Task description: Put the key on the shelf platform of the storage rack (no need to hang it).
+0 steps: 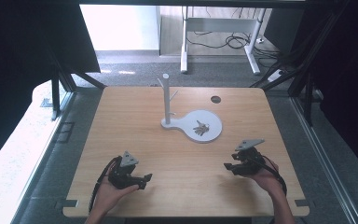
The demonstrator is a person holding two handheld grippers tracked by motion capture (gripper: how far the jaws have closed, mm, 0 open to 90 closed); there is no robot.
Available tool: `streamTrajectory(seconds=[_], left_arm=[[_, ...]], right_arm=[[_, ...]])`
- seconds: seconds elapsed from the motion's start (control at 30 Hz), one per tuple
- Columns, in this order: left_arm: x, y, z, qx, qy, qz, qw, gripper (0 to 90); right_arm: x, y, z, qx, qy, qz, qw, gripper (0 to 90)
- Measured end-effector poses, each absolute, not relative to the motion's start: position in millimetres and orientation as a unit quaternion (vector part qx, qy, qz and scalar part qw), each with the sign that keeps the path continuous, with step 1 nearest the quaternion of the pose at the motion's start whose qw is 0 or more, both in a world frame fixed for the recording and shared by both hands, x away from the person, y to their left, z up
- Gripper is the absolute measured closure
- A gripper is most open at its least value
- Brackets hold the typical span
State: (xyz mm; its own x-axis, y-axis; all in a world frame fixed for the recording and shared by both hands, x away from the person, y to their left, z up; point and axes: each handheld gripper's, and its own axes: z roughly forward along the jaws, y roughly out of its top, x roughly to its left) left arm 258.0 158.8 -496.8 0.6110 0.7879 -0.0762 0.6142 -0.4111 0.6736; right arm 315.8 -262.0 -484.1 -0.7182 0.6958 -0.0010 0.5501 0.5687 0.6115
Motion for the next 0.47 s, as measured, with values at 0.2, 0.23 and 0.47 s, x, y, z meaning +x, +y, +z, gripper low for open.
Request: streamTrajectory(seconds=[0.2,0.23,0.47], left_arm=[[258.2,157.9,-497.9,0.831,0.423,0.126,0.339,20.1],[258.3,158.0,-498.1,0.83,0.425,0.127,0.338,20.1],[258.8,159.1,-498.5,0.83,0.425,0.128,0.337,20.1]], right_arm=[[313.1,-269.7,-498.7,0.372,0.87,0.3,0.125,45.9],[313.5,-271.2,-499.3,0.374,0.868,0.302,0.127,46.0],[312.5,-274.1,-498.5,0.381,0.856,0.316,0.147,44.5]])
